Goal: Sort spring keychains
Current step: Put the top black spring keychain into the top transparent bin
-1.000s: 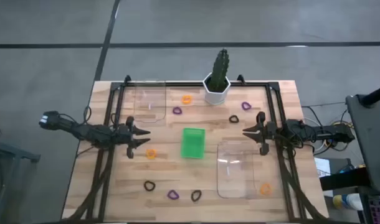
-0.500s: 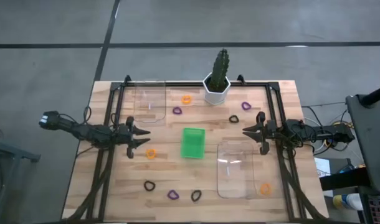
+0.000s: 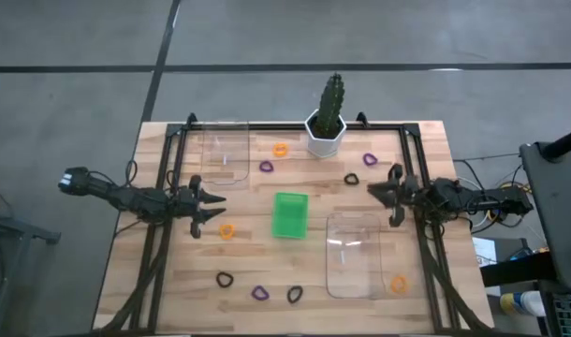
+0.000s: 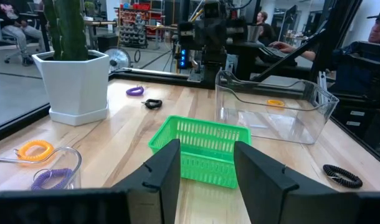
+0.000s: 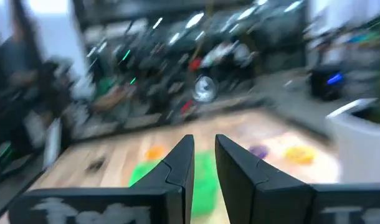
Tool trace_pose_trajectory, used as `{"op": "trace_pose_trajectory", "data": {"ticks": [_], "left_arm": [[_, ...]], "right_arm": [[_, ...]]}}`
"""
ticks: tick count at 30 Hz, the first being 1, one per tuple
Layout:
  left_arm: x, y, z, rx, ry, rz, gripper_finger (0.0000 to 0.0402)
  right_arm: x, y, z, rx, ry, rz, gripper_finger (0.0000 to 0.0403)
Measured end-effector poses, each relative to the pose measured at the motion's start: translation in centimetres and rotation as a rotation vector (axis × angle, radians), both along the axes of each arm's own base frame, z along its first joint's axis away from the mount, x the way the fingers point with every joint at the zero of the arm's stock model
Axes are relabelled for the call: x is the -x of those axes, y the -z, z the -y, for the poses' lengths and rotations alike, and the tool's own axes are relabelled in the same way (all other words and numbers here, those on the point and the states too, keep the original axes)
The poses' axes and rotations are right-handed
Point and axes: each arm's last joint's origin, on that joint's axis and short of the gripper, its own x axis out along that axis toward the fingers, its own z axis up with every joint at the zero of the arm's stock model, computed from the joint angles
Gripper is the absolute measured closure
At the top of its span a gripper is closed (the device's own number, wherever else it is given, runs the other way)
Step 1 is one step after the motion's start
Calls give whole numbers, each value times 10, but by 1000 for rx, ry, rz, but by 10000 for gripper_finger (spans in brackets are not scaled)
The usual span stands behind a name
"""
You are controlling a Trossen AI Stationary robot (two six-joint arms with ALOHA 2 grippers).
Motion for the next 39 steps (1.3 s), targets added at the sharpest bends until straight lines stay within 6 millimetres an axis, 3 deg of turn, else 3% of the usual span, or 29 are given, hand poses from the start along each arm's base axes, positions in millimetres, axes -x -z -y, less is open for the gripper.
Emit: {"op": "trace_pose_trajectory", "data": {"ticks": [5, 9, 15, 21, 25, 30, 39], "left_arm": [[0, 0, 0, 7, -1, 1, 259], [0, 0, 0, 8, -1, 1, 259], [0, 0, 0, 8, -1, 1, 259], [0, 0, 0, 8, -1, 1, 259], [0, -1, 0, 11, -2, 10, 259], [0, -2, 0, 13, -5, 18, 259], [0, -3, 0, 16, -4, 27, 259]], "right_arm": [[9, -27, 8, -34, 273, 10, 344], [16, -49, 11, -19, 372, -171, 344], [21, -75, 13, -158, 492, -434, 344], [6, -97, 14, -210, 608, -568, 341], [-11, -109, 18, -192, 655, -627, 317], [-31, -110, 30, -238, 728, -703, 273], [-55, -87, 72, -556, 683, -894, 202]]}}
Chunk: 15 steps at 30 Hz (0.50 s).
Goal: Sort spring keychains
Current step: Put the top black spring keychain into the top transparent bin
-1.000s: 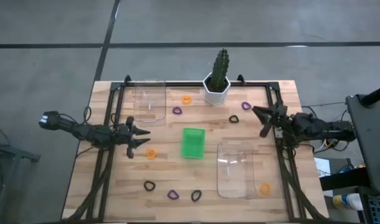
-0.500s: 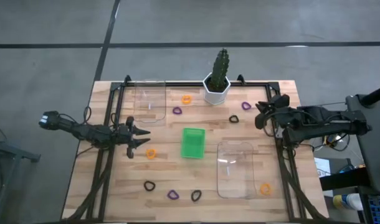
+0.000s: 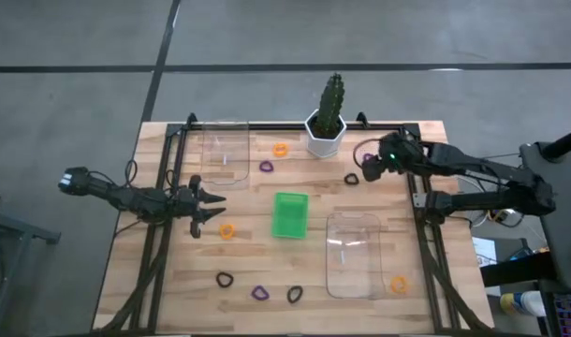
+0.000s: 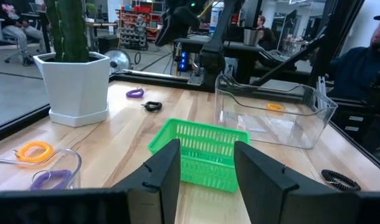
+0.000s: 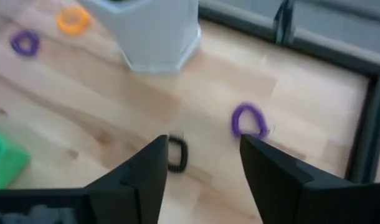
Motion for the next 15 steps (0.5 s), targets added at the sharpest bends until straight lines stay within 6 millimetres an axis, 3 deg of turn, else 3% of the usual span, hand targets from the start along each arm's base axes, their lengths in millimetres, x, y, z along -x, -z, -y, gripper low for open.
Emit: {"op": "trace_pose_trajectory", "data": {"ticks": [7, 15], "left_arm": [[0, 0, 0, 0, 2, -1, 259], [0, 2, 0, 26, -1, -12, 259]], "right_arm": [[-25, 17, 28, -186, -99, 10, 193], [-53, 48, 43, -329, -111, -123, 191]]}}
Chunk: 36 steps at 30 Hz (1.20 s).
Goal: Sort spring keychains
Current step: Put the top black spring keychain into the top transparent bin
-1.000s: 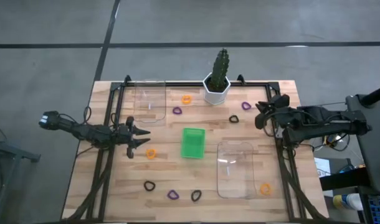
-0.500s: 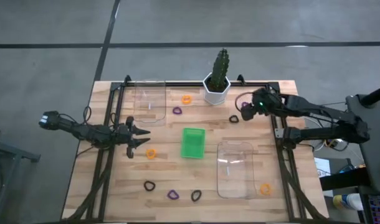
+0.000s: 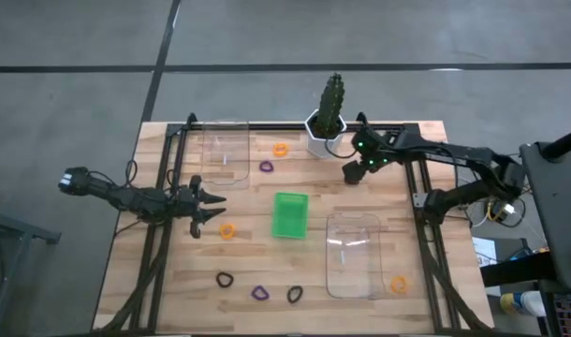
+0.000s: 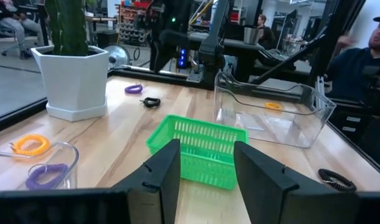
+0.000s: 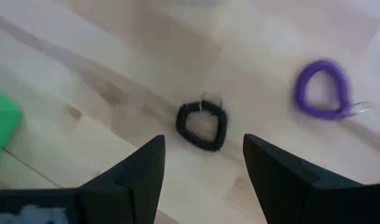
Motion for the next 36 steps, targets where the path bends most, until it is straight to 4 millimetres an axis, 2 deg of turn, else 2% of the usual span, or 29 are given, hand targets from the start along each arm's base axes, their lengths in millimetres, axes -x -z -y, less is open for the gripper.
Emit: {"op": "trace_pose_trajectory", "data": {"ticks": [8, 24, 32, 36], "left_arm": [[0, 0, 0, 2, 0, -2, 259], [0, 0, 0, 1, 0, -5, 259], [0, 1, 0, 0, 0, -7, 259], [0, 1, 0, 0, 0, -7, 259]], "right_arm": [[-21, 24, 11, -87, -20, -122, 191], [-27, 64, 20, -163, -26, -307, 191], [-32, 74, 25, -156, -12, -289, 194], [-32, 74, 26, -154, -7, -284, 207]]}}
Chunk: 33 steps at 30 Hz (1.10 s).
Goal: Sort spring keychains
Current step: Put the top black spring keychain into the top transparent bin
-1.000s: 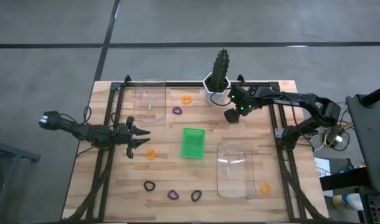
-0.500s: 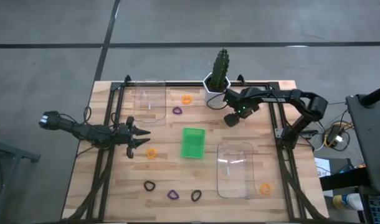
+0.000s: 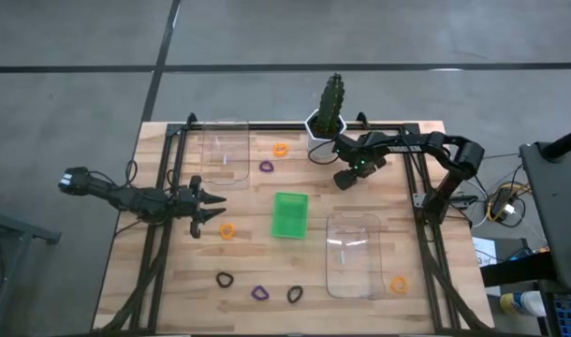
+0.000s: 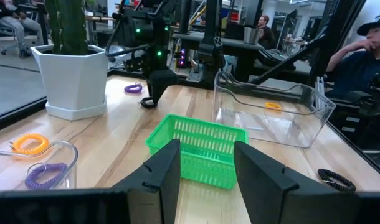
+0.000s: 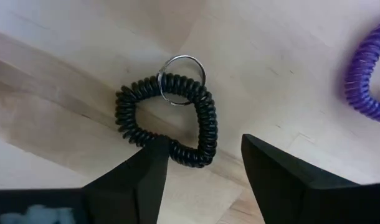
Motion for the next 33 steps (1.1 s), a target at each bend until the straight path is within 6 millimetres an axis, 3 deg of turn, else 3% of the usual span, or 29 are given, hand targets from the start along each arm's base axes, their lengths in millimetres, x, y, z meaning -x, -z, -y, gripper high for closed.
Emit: {"op": "trace_pose_trajectory", "data": {"ticks": [10, 23, 33], "left_arm": [[0, 0, 0, 5, -1, 1, 259], [0, 0, 0, 18, -2, 2, 259], [0, 0, 0, 18, -3, 2, 259]], "right_arm": [[0, 2, 0, 3, 2, -5, 268], [2, 4, -1, -4, 27, -5, 380], [4, -6, -3, 14, 46, 20, 390]]}}
